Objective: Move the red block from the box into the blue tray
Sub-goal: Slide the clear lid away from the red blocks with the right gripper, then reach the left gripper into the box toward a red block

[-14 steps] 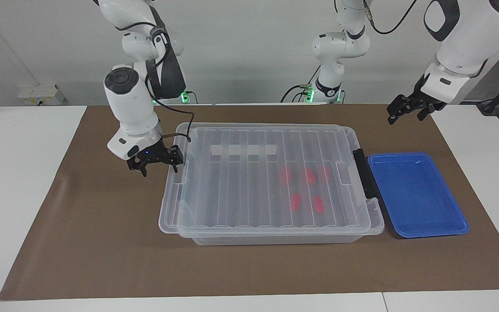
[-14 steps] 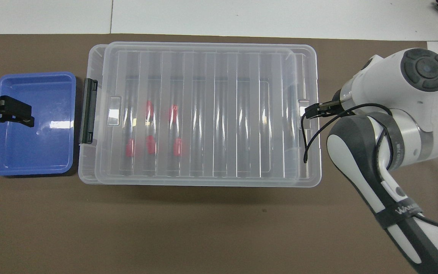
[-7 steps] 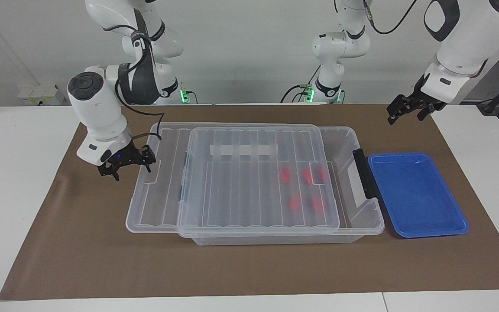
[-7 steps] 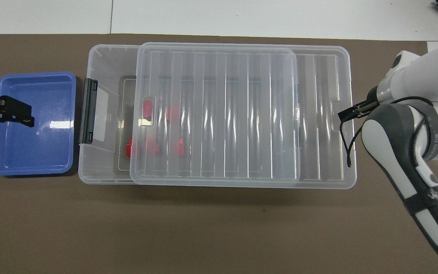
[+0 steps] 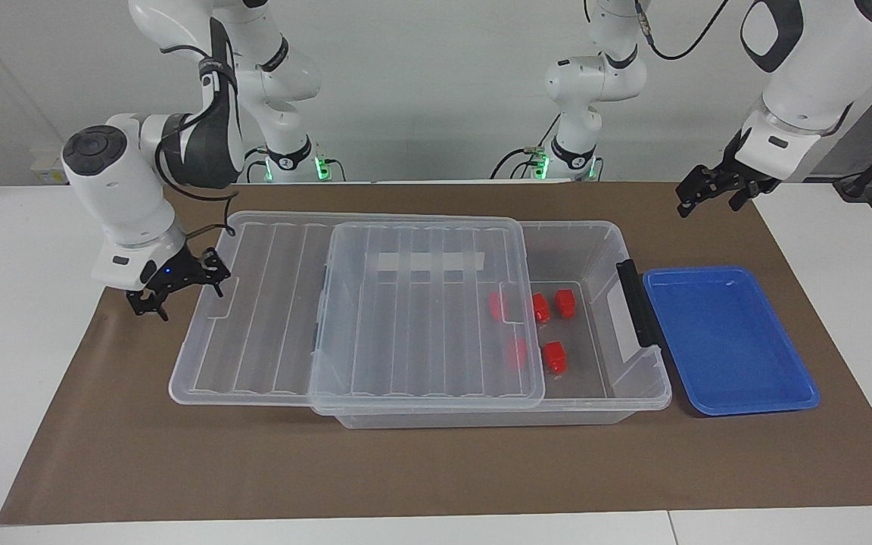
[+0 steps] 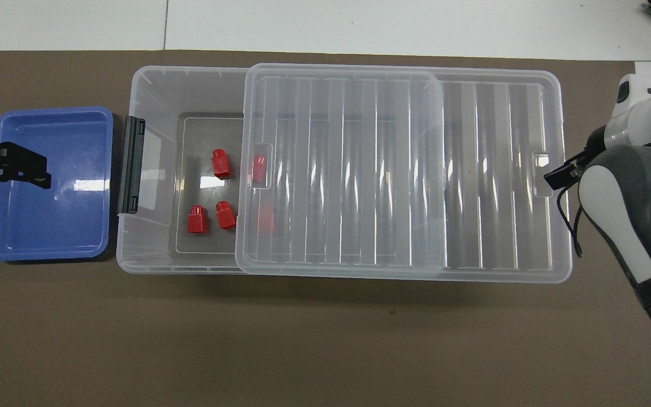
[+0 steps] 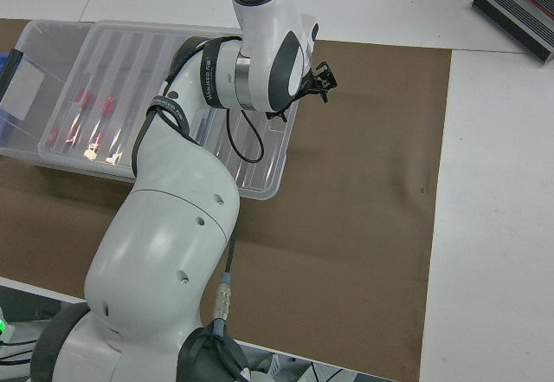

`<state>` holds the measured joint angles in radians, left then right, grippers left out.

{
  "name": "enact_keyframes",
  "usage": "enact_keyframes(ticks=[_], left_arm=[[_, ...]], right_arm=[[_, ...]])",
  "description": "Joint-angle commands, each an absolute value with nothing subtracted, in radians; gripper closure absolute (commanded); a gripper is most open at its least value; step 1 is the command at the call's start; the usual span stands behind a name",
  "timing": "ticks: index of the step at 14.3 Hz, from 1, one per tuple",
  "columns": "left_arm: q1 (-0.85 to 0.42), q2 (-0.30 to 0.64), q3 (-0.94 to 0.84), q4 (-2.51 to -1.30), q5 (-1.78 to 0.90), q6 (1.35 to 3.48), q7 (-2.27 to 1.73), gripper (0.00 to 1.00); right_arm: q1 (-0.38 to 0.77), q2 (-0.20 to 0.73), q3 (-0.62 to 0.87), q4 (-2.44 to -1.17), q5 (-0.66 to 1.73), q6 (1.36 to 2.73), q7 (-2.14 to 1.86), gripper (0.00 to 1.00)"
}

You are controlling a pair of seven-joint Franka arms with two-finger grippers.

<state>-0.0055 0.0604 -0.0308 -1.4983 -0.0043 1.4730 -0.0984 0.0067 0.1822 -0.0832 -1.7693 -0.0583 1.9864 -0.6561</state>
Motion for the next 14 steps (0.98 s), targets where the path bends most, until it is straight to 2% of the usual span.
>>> enact_keyframes(ticks=[1,10,12,14], left_arm=[[0.000,0.037,-0.029,-1.520,-0.015,1.463,-0.097,0.00],[-0.015,0.037,-0.032,-1.519,-0.017,1.465,-0.106,0.00],[-0.024,0.035,-0.038,-1.522,-0.015,1.476,-0.191,0.00],[-0.081,0.029,-0.038,-1.551,-0.015,1.576,-0.344,0.00]], right_arm=[[0.002,0.179,-0.118,-1.761,-0.063,1.980,-0.774,0.00],[0.002,0.178,-0.147,-1.761,-0.060,1.977,-0.867,0.00],[0.000,0.179,-0.149,-1.761,-0.060,1.977,-0.867,0.00],[0.000,0.178,-0.147,-1.761,-0.060,1.976,-0.867,0.00]])
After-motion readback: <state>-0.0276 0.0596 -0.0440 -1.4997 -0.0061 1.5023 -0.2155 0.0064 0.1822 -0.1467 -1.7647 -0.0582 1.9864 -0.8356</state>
